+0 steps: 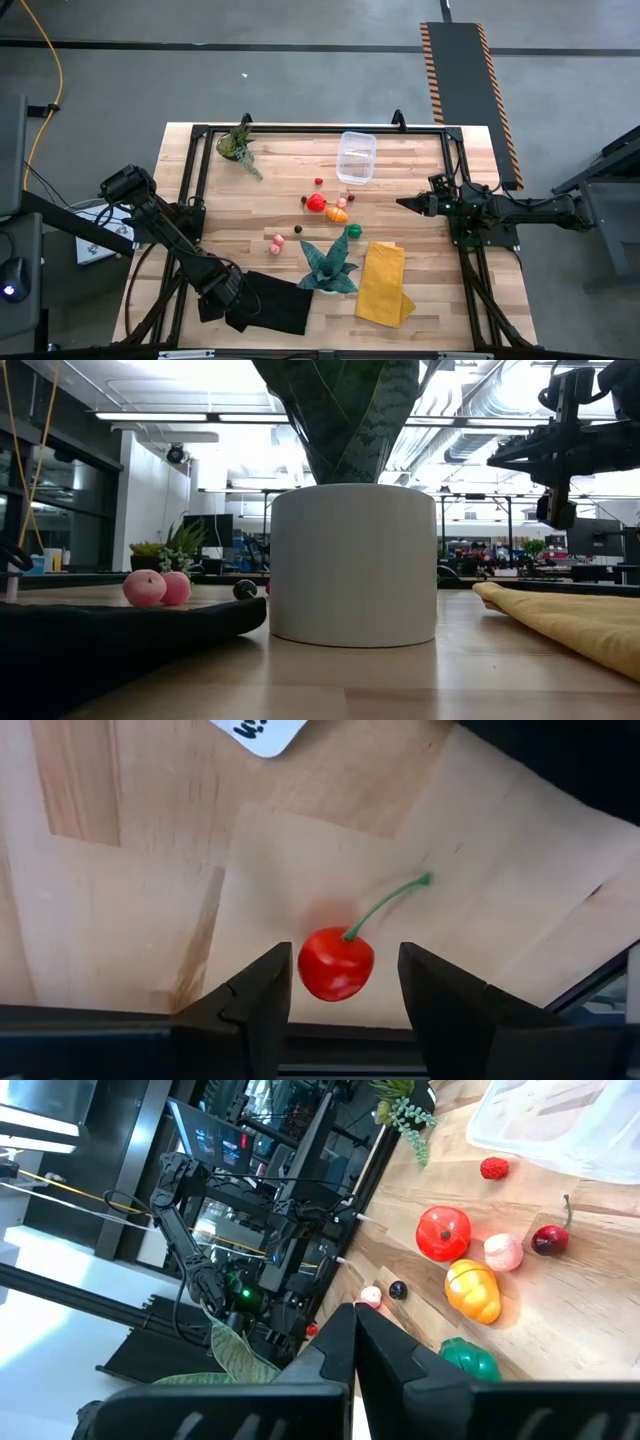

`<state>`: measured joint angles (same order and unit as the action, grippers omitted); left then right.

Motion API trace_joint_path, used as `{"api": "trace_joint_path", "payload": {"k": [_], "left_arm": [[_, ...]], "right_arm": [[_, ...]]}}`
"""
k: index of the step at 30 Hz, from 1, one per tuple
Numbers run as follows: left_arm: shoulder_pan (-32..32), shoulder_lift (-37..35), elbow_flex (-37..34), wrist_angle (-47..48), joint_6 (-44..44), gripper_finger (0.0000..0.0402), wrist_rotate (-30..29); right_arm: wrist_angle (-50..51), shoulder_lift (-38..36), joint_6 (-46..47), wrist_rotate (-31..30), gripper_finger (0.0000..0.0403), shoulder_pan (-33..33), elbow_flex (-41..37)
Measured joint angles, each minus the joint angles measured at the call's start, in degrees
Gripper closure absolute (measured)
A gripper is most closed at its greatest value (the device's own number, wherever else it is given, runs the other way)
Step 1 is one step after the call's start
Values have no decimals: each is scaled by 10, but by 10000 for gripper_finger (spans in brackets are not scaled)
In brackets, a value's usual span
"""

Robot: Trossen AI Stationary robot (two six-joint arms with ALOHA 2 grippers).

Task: Pick and placing Produce into tupperware
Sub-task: Put the bottom red cherry into the transparent container

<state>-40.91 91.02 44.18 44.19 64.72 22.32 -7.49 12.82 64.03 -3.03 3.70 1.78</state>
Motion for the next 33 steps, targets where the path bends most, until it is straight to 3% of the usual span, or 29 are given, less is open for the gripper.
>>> {"api": "trace_joint_path", "payload": {"k": [16, 33], "left_arm": [[0, 11, 0, -15, 0, 227, 17], [0, 11, 0, -18, 0, 272, 16]], "right_arm": [[0, 0, 0, 0, 403, 0, 0], [4, 0, 0, 0, 403, 0, 0]]}}
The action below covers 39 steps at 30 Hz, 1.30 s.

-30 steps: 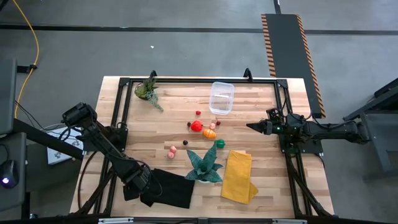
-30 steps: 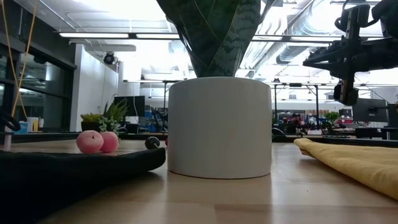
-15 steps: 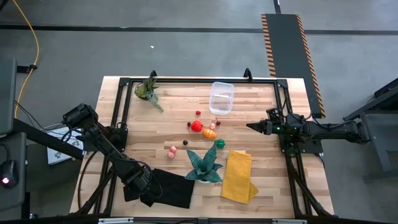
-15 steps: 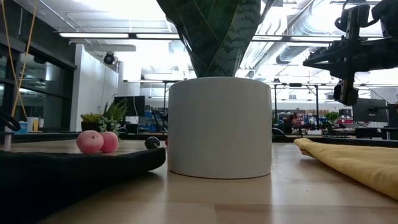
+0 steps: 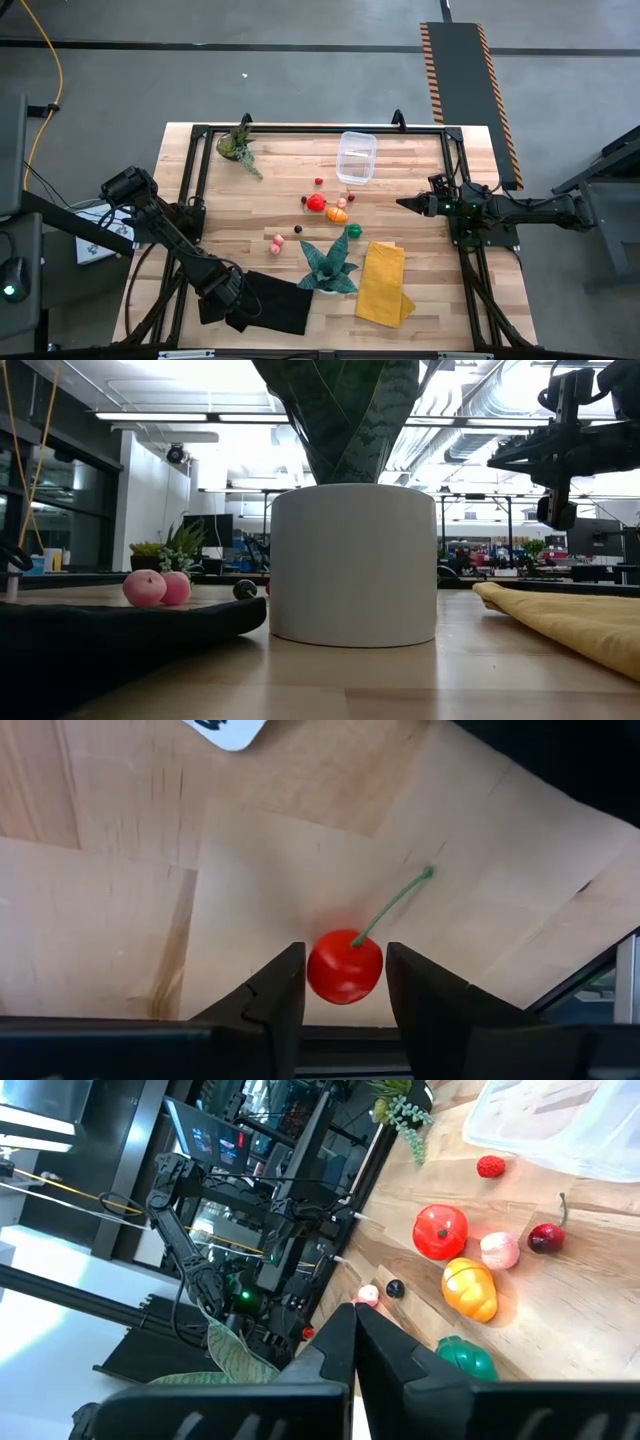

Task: Pick and placing Produce into tupperware
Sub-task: Put the bottom red cherry into the transparent container

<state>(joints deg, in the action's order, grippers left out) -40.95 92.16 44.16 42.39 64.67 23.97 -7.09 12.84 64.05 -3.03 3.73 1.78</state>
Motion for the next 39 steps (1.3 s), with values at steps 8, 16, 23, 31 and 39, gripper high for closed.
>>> {"api": "trace_joint_path", "payload": {"k": [8, 16, 23, 31, 39], "left_arm": [[-10, 0, 0, 0, 1, 285, 0], [-11, 0, 0, 0, 1, 298, 4], [-11, 0, 0, 0, 1, 297, 4], [-11, 0, 0, 1, 3, 297, 13], [-11, 0, 0, 0, 6, 296, 26]], "right_arm": [[0, 0, 0, 0, 403, 0, 0], [0, 0, 0, 0, 403, 0, 0], [4, 0, 0, 0, 403, 0, 0], [5, 0, 0, 0, 403, 0, 0], [5, 0, -1, 0, 403, 0, 0]]}}
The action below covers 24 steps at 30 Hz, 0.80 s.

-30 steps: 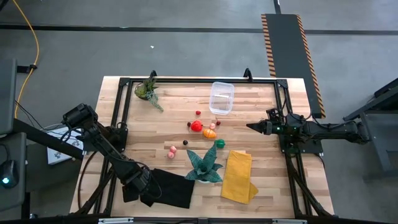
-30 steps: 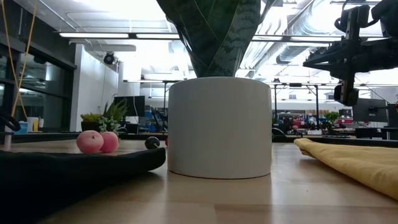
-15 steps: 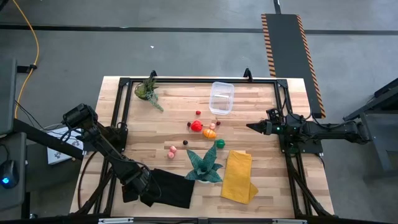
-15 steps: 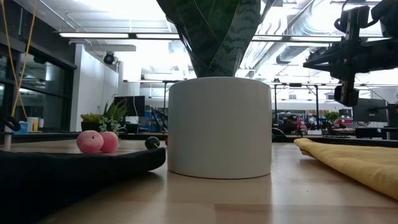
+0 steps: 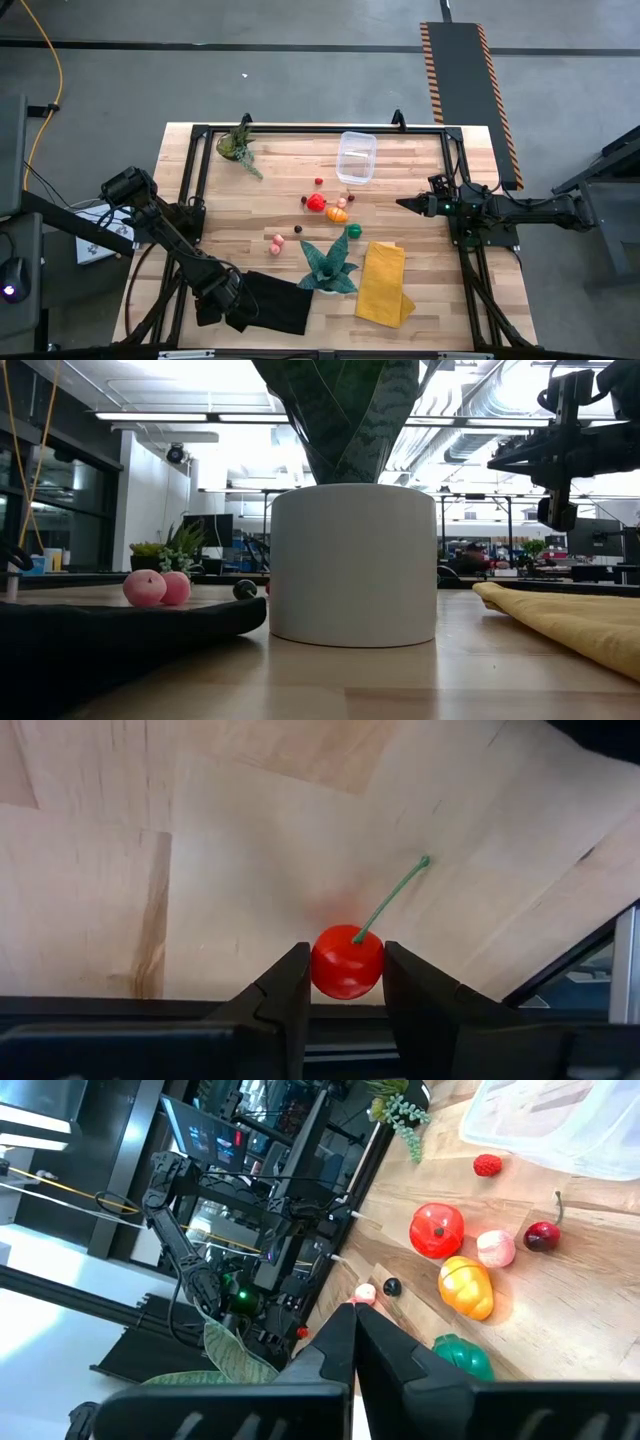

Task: Pick and placing Produce into tupperware
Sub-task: Put the bottom red cherry into the transparent container

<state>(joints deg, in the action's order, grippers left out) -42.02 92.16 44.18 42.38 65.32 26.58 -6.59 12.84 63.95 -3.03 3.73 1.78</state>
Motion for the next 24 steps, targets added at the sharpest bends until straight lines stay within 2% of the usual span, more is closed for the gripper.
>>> {"api": "trace_joint_path", "payload": {"k": [11, 24], "left_arm": [[0, 0, 6, -4, 0, 296, 8], [1, 0, 35, -1, 9, 296, -17]], "right_arm": [[4, 0, -10, 0, 403, 0, 0], [11, 0, -10, 0, 403, 0, 0]]}}
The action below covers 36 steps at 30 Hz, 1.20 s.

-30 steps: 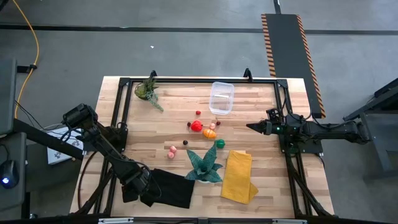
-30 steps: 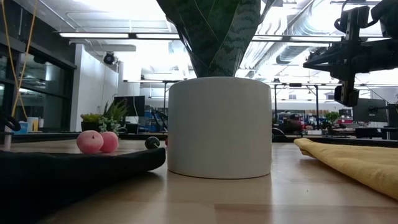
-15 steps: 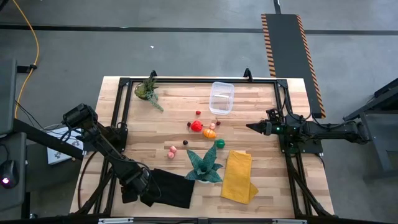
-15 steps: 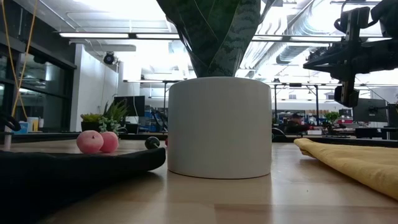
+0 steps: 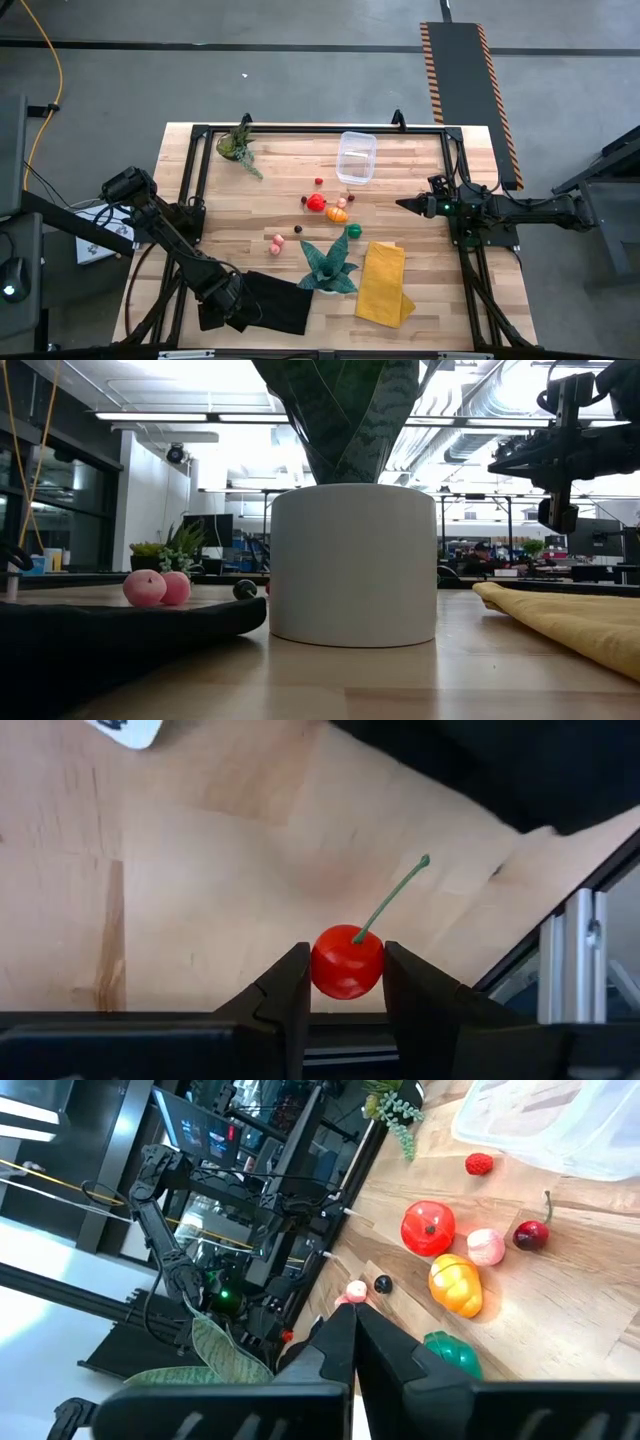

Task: Pick and placing Produce into tupperware
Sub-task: Put the bottom red cherry into the transparent container

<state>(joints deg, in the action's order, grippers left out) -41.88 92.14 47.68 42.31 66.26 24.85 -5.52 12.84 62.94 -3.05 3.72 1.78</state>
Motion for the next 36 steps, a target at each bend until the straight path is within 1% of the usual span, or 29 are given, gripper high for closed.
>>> {"api": "trace_joint_path", "payload": {"k": [4, 9, 16, 24, 32, 36], "left_arm": [[17, 0, 10, 6, -3, 296, -4], [53, 0, 31, 38, -40, 296, -15], [104, 0, 71, 105, -108, 296, -41], [161, -2, 119, 203, -183, 296, -82], [202, -41, 146, 227, -198, 296, -125], [220, -73, 147, 232, -194, 296, -129]], "right_arm": [[0, 0, -4, 0, 403, 0, 0], [0, 0, -4, 0, 403, 0, 0], [0, 0, -4, 0, 403, 0, 0], [0, 0, -15, 0, 403, 0, 0], [-1, 0, -19, 0, 403, 0, 0], [0, 0, -24, 1, 403, 0, 0]]}}
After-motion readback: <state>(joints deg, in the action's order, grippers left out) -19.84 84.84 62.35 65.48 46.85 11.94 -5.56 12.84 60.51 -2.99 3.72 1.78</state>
